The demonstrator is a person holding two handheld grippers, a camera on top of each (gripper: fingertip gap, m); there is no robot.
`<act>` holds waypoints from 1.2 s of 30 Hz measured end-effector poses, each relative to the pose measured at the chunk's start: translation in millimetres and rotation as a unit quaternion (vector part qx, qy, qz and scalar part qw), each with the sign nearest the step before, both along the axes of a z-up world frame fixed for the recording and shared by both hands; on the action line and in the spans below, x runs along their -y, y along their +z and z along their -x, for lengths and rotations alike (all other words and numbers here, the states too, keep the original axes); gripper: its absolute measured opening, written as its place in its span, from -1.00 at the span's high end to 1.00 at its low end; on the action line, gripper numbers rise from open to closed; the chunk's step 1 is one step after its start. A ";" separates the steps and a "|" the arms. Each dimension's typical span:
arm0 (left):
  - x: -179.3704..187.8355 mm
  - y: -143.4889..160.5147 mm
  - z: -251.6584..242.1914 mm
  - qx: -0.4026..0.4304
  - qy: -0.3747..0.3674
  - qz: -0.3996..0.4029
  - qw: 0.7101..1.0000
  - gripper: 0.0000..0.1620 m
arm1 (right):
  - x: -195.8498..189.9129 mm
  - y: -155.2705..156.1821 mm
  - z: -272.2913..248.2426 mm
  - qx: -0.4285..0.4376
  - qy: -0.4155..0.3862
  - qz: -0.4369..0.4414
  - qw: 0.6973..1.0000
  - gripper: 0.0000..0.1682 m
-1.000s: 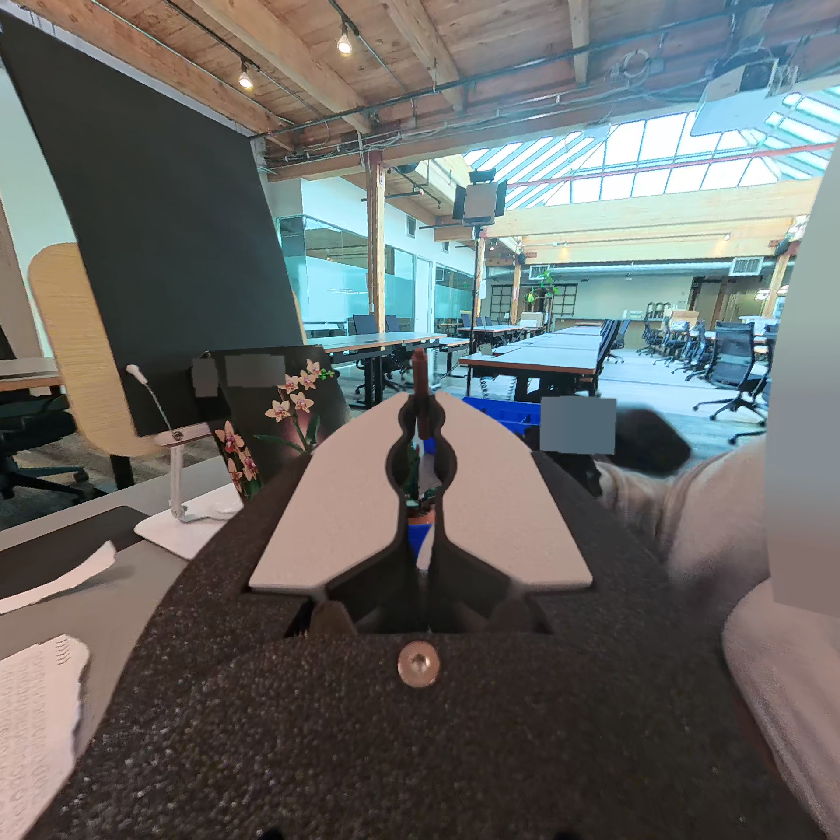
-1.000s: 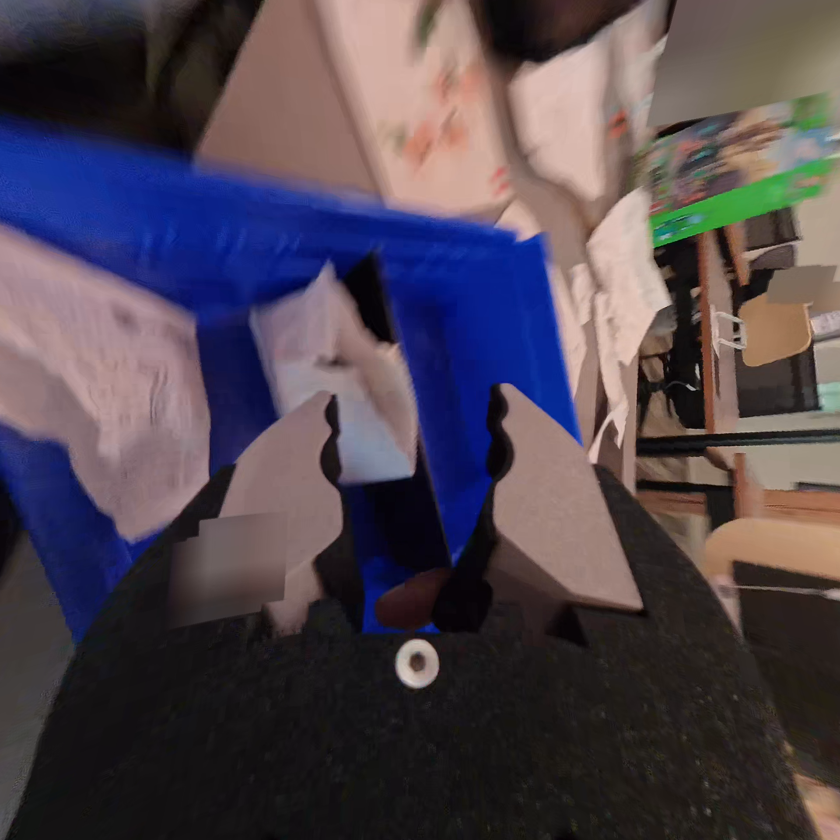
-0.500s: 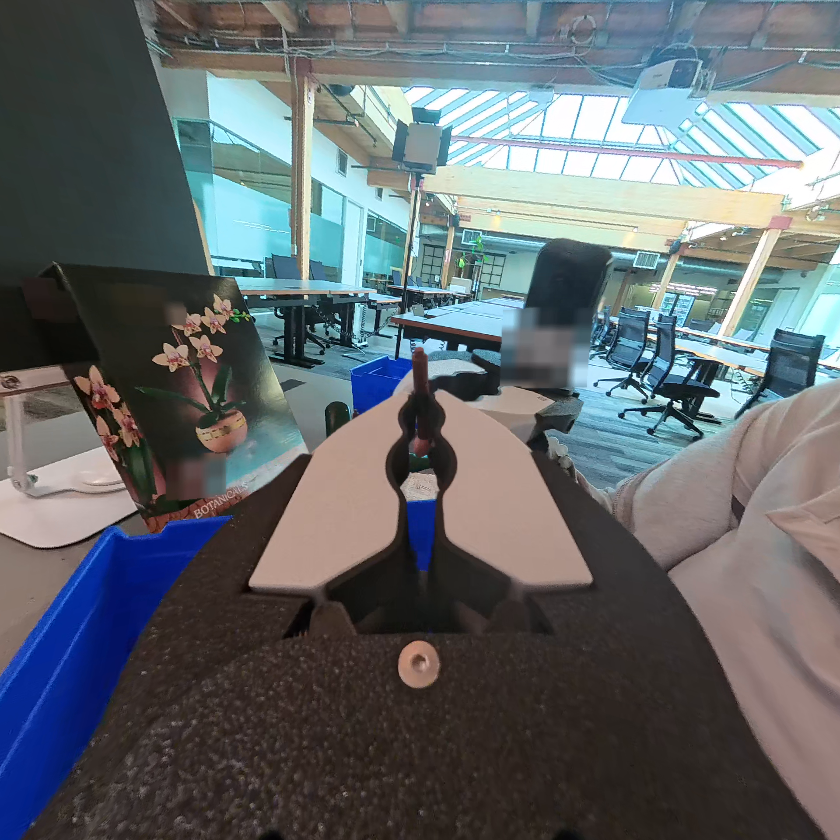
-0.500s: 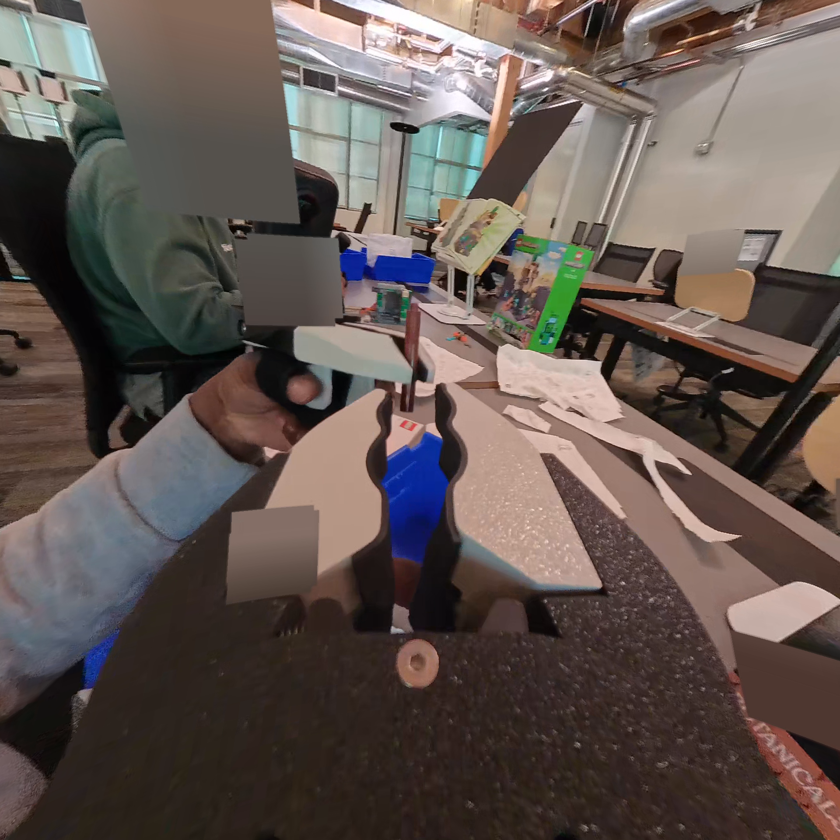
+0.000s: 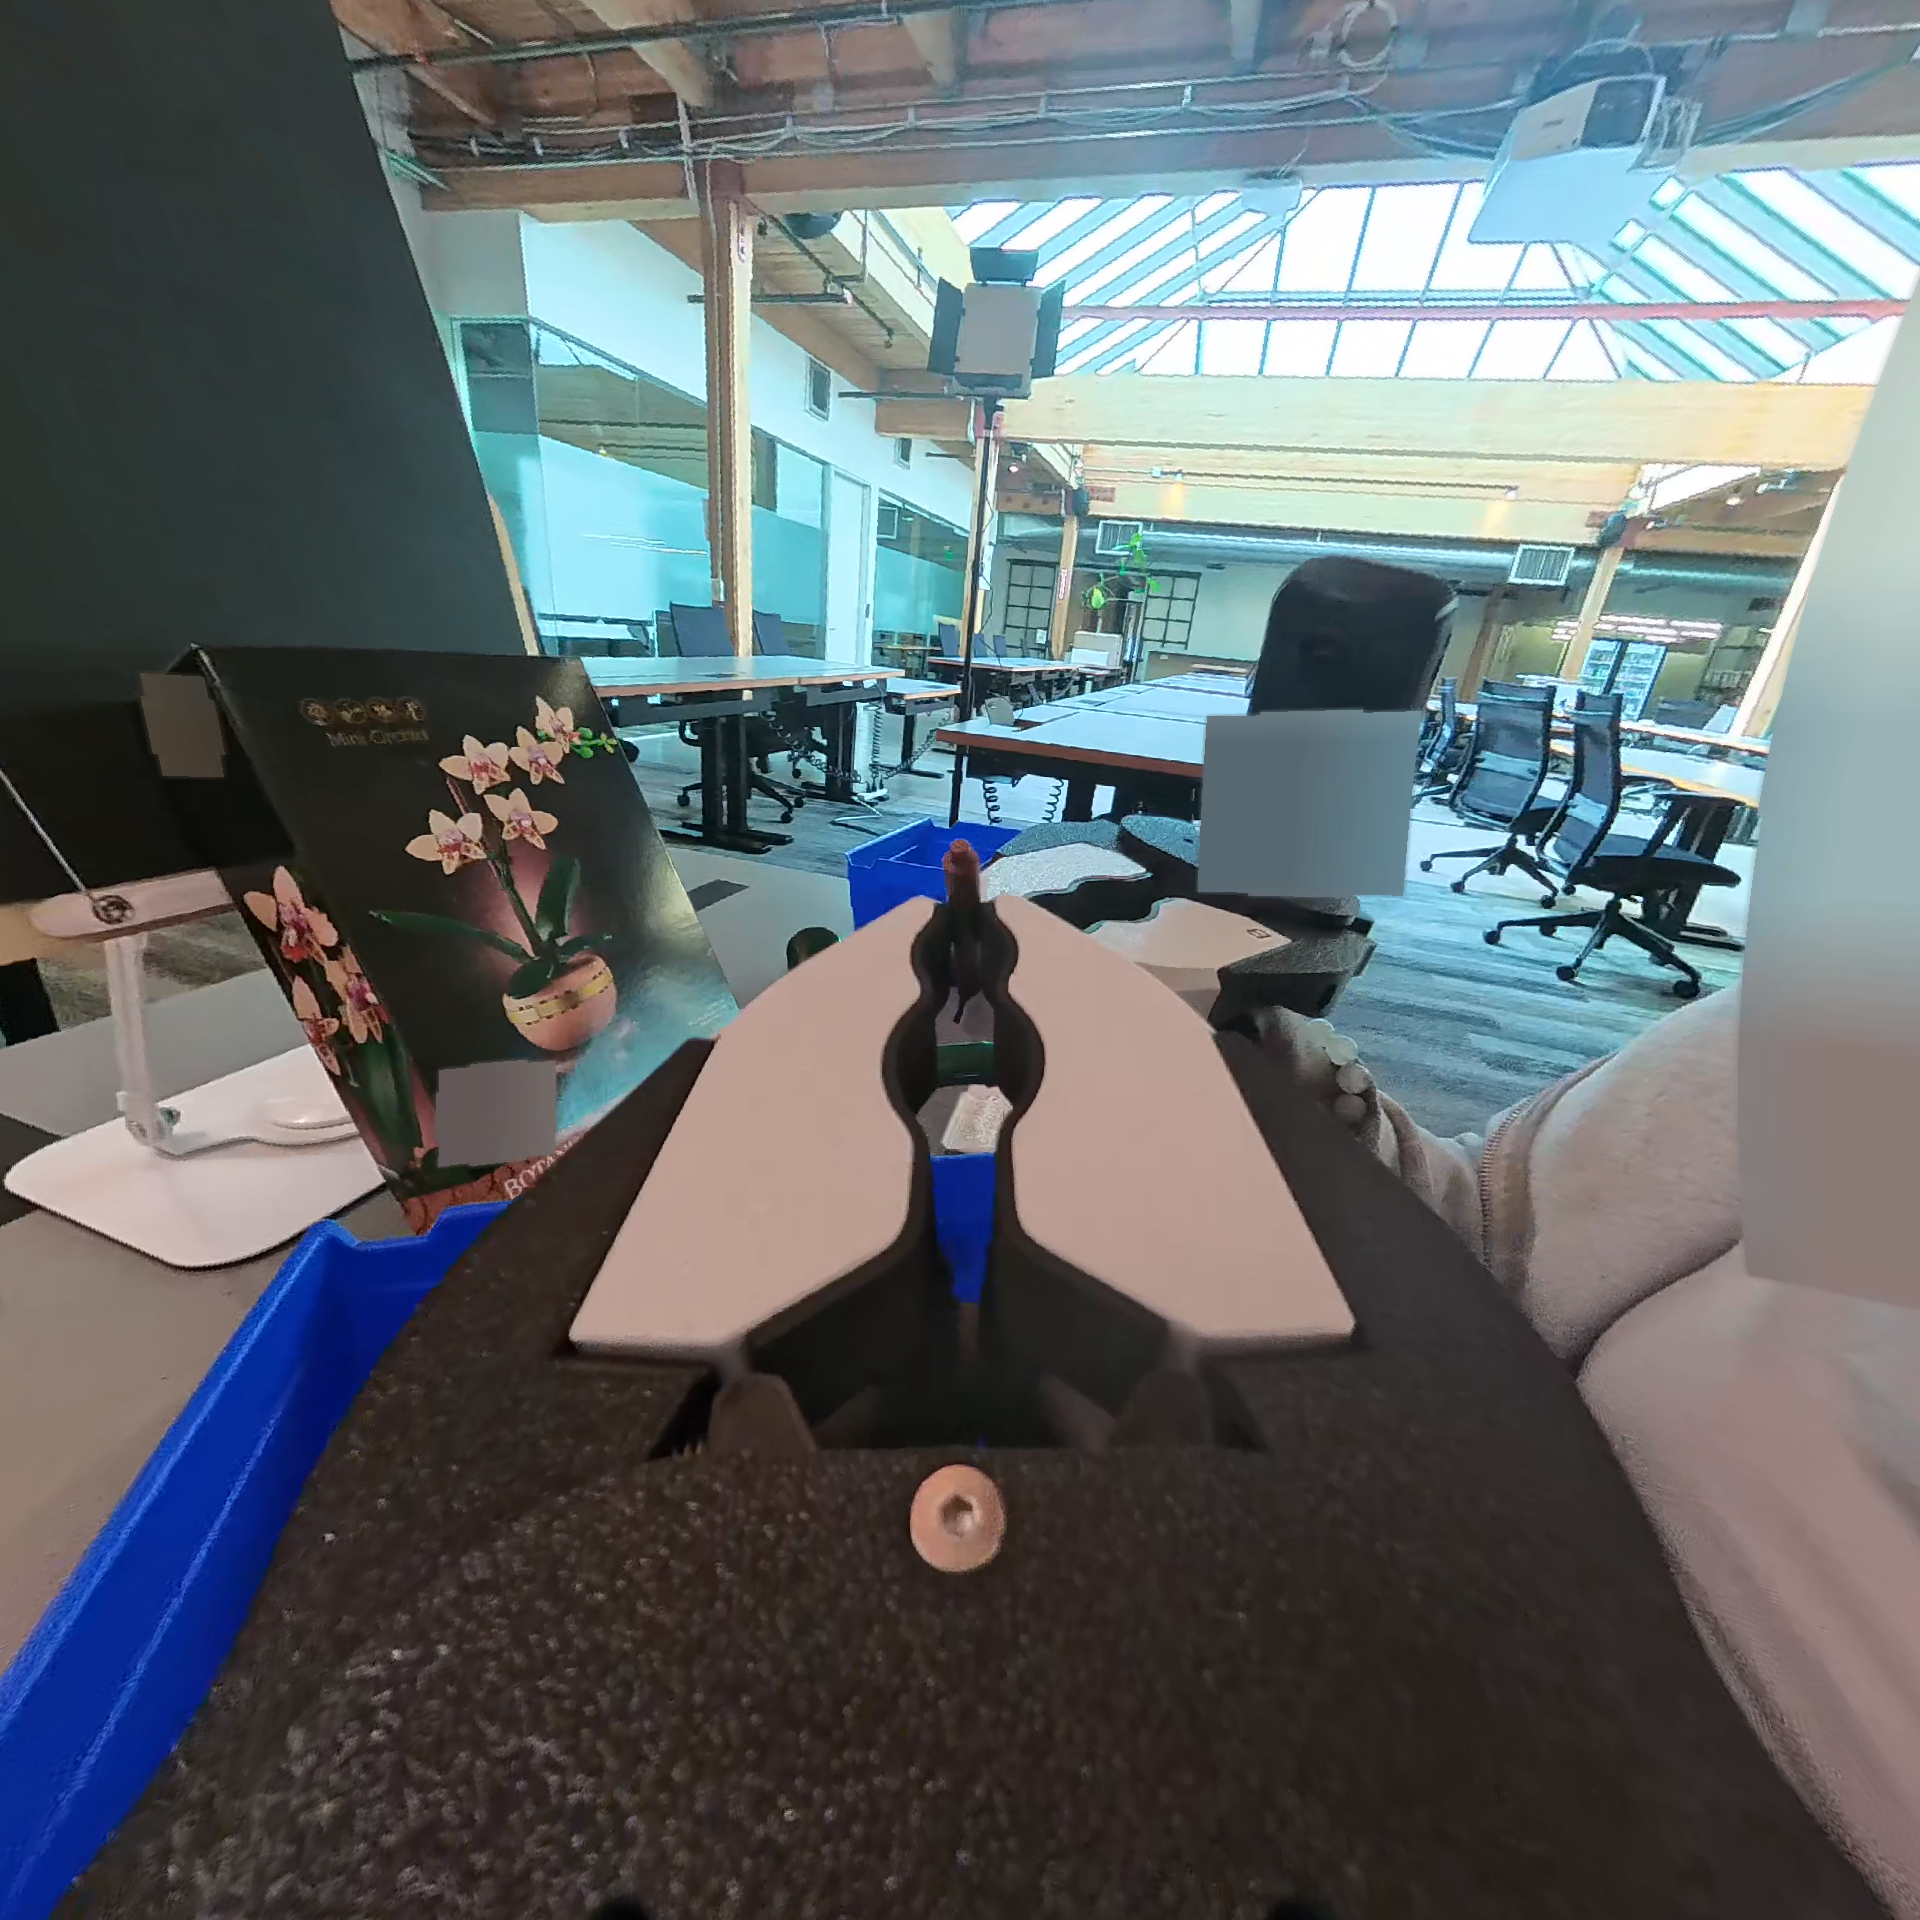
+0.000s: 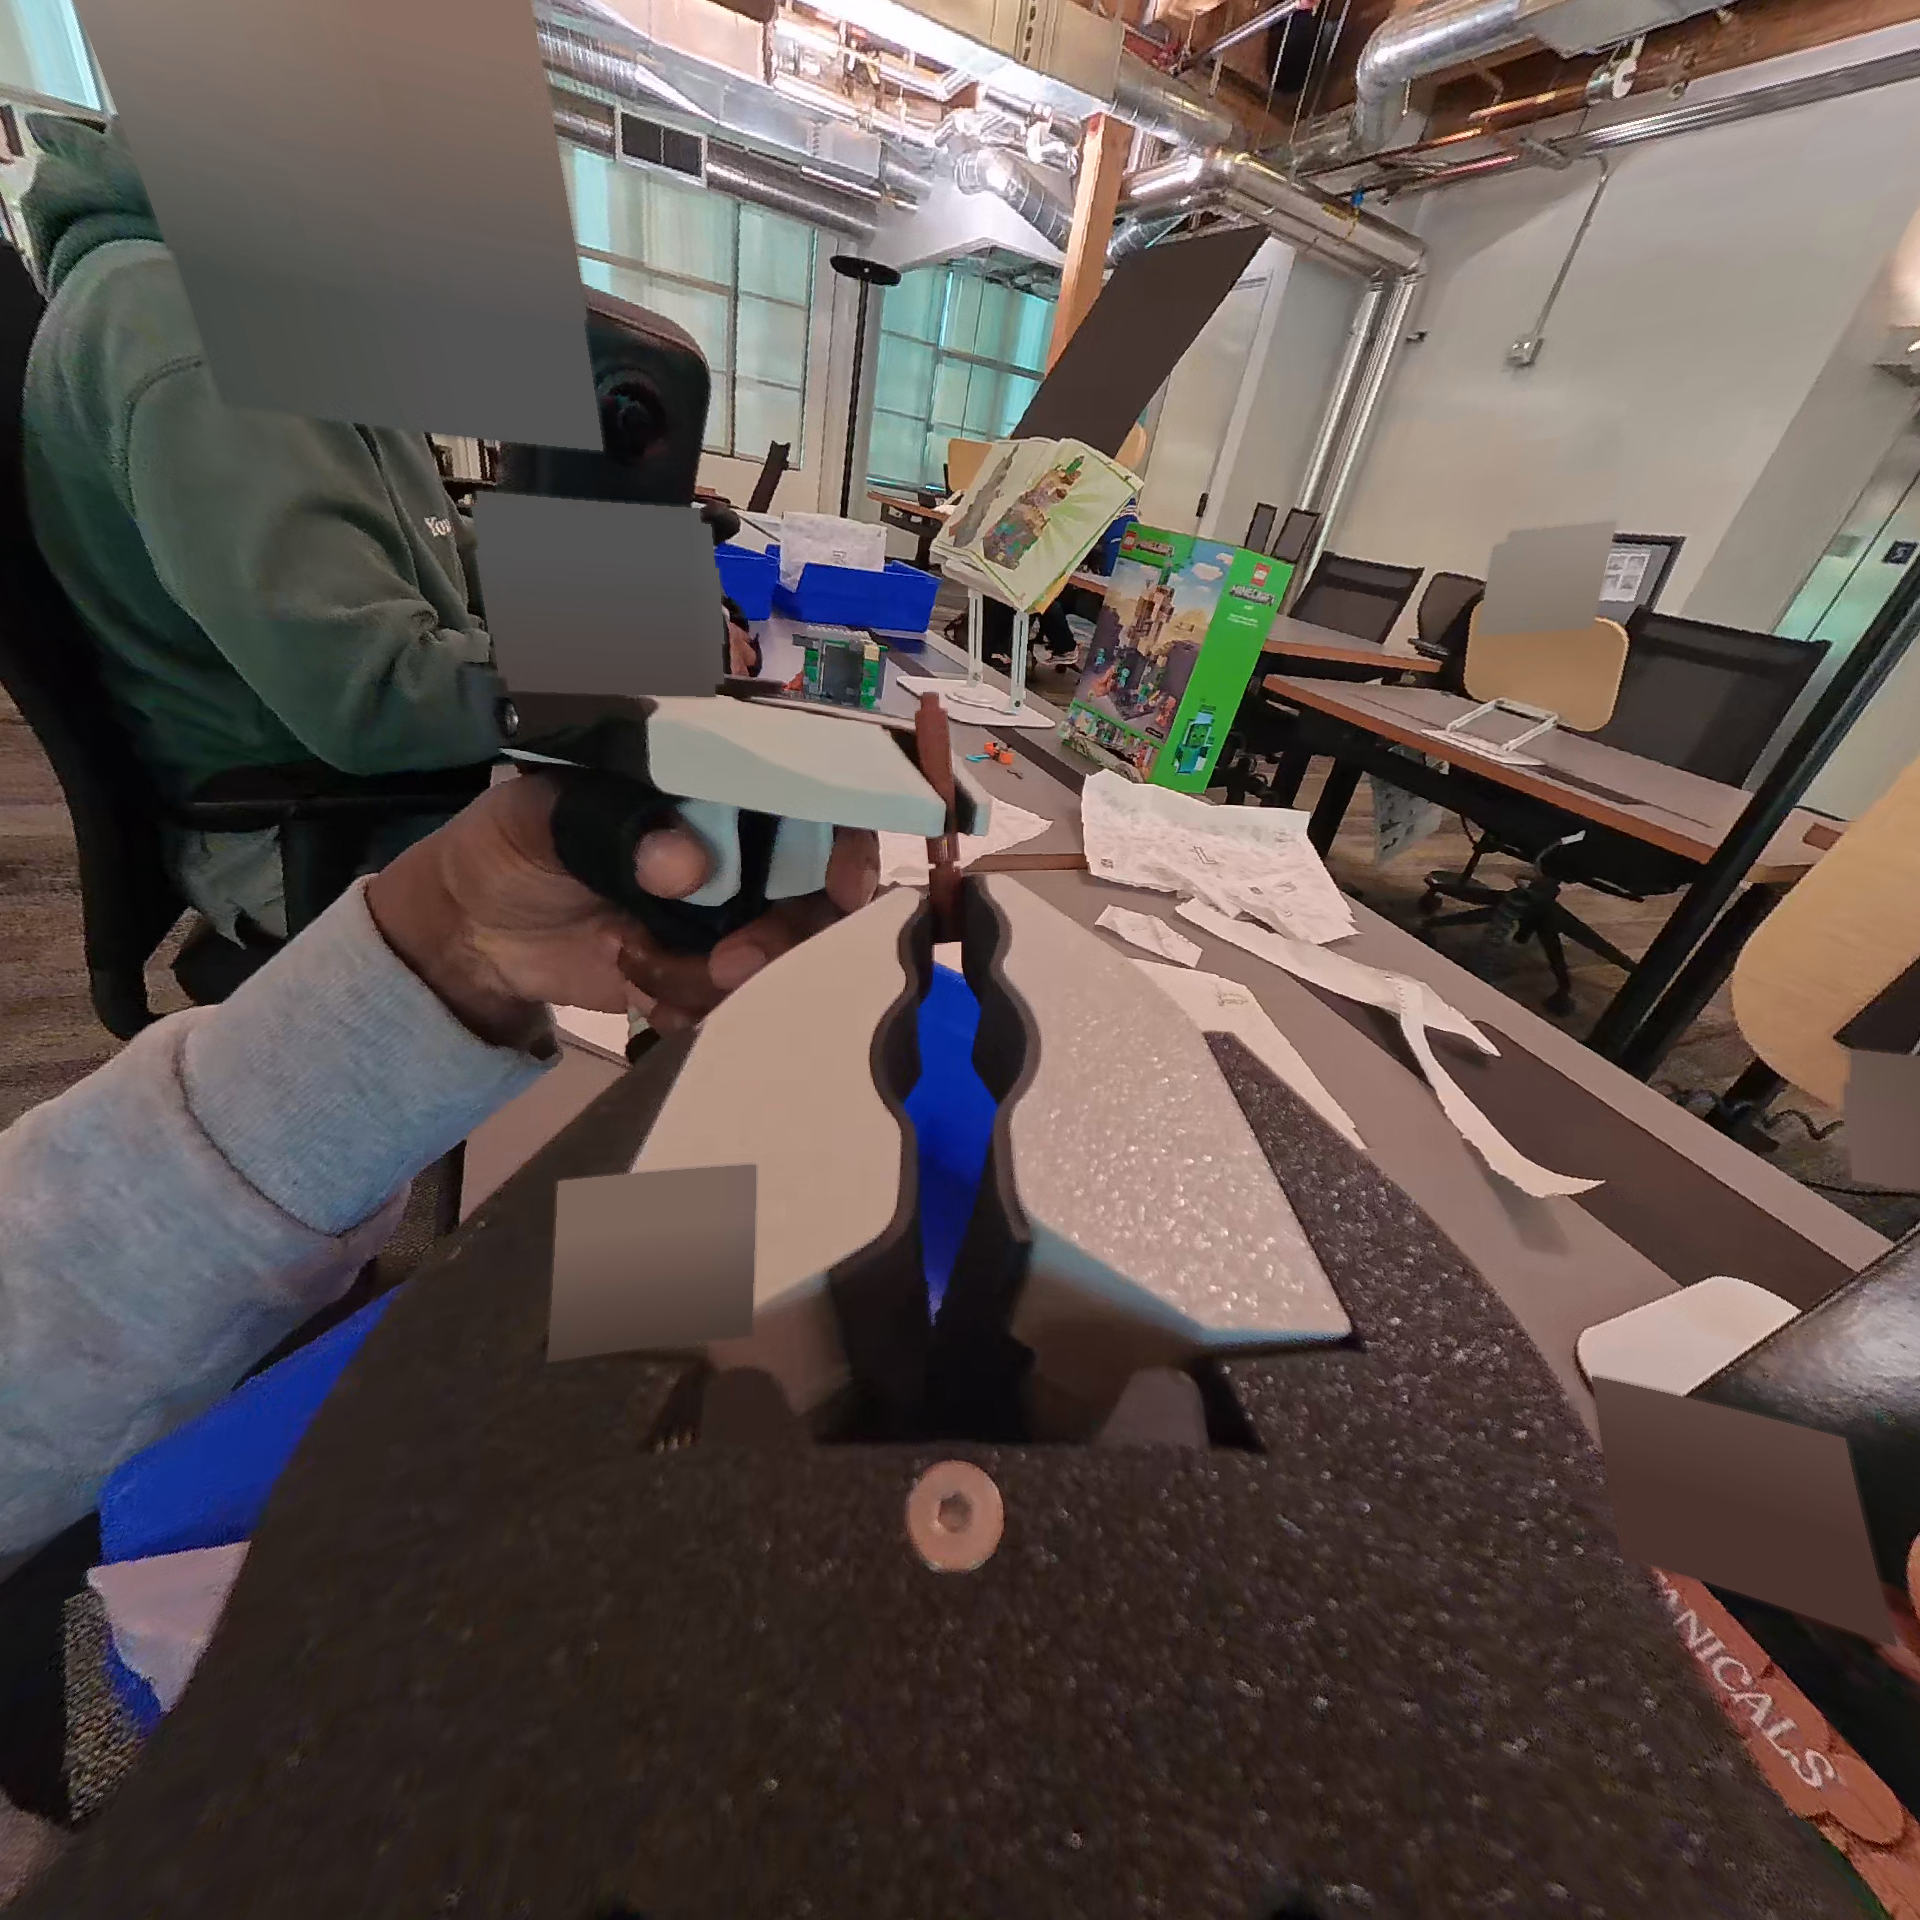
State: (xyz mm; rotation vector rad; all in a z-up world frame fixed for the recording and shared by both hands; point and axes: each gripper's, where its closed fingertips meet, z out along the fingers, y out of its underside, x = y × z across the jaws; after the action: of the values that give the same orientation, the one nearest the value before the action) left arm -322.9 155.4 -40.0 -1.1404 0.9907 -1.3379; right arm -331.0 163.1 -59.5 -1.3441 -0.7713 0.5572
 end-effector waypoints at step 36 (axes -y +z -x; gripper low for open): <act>-3.9 7.9 24.8 0.020 -0.008 0.032 0.999 0.94 | 8.4 -7.3 14.8 0.006 0.082 0.035 0.996 0.72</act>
State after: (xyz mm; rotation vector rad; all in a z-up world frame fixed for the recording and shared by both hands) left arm -347.7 159.3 -32.1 -1.1520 0.9351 -1.4082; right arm -345.8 154.7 -66.8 -1.3563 -0.8843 0.7117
